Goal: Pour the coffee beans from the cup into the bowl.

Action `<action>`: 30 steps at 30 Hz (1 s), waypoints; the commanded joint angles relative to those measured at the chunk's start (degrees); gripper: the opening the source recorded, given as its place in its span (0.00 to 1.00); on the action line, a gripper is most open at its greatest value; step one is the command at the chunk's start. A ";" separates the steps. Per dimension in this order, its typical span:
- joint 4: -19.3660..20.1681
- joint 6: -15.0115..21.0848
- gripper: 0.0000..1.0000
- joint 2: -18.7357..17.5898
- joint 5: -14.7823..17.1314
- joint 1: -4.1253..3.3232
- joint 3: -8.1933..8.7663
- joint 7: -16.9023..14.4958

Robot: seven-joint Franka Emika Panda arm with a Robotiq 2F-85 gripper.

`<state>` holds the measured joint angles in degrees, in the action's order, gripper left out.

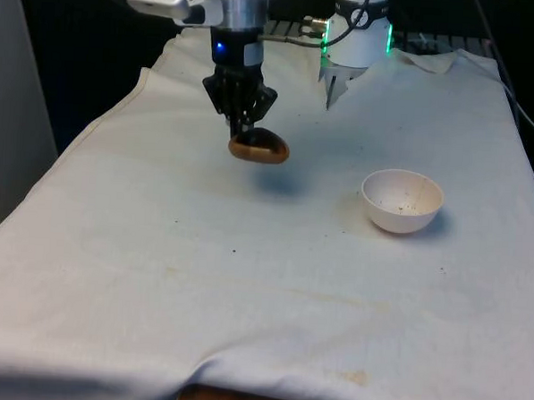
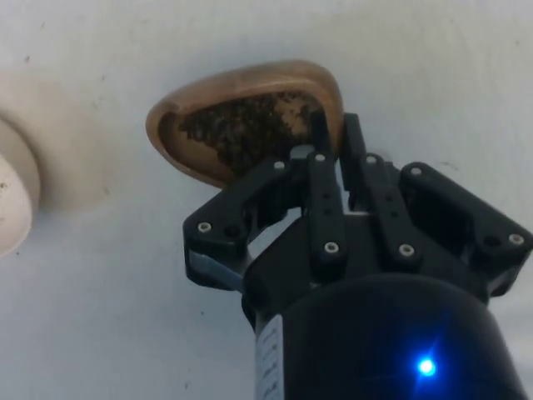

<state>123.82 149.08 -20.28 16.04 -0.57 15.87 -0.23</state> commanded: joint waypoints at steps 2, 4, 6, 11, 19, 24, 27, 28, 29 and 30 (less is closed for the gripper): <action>0.52 -0.63 0.00 1.15 -1.95 -0.97 0.46 1.89; 0.69 -1.20 0.00 1.95 -3.09 -1.09 0.17 2.86; 0.80 -2.18 0.00 3.04 -4.64 -1.26 -0.29 4.24; 0.97 -3.27 0.00 4.47 -6.59 -1.55 -0.97 5.90; 0.97 -5.04 0.00 6.59 -10.14 -1.89 -2.69 9.68; 0.86 -5.56 0.00 7.45 -12.72 -2.12 -4.07 12.49; 0.74 -5.79 0.00 7.79 -14.09 -2.23 -4.70 13.98; 0.74 -5.84 0.00 7.91 -14.55 -2.29 -4.87 14.50; 0.74 -5.84 0.00 7.91 -14.55 -2.29 -4.87 14.50; 0.63 -6.07 0.00 8.08 -15.53 -2.29 -5.39 15.53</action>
<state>124.56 143.58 -12.38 1.49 -2.35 10.03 14.32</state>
